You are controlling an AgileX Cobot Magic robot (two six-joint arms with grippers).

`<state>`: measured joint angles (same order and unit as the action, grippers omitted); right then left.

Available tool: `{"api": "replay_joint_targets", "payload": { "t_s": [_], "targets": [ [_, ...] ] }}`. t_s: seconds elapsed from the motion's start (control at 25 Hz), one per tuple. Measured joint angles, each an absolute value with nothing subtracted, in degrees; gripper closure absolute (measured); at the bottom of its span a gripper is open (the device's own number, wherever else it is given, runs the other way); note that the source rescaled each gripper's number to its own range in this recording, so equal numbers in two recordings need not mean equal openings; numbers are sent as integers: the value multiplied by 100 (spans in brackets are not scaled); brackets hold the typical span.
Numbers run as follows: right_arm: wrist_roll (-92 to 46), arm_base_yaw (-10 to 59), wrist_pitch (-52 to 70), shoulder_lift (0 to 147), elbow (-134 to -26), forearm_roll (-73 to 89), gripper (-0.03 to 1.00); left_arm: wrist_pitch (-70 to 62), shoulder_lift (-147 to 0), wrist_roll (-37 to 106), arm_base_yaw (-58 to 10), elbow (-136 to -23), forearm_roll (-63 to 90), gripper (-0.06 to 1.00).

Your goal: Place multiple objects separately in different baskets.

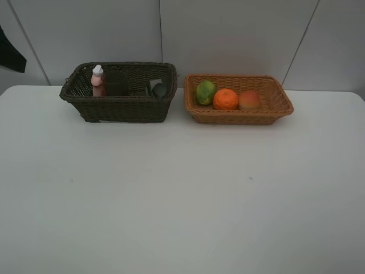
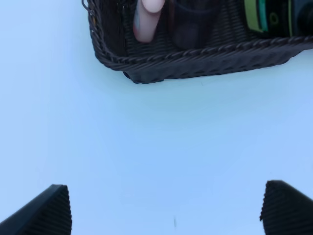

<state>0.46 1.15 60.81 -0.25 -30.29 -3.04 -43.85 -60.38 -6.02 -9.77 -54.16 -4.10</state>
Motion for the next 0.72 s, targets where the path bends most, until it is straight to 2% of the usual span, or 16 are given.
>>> {"api": "replay_joint_targets", "payload": {
  "t_s": [0.32, 0.52, 0.72],
  "targets": [
    [46, 115, 6081, -25, -3029, -304, 10, -4669, -3237, -607, -977, -4149, -383, -6],
    [46, 115, 6081, -25, -3029, -304, 10, -4884, -2244, -603, -977, -3627, -349, -6],
    [46, 115, 6081, -25, -3029, -304, 10, -5222, -1860, -603, -977, -3298, -332, -6]
  ]
}}
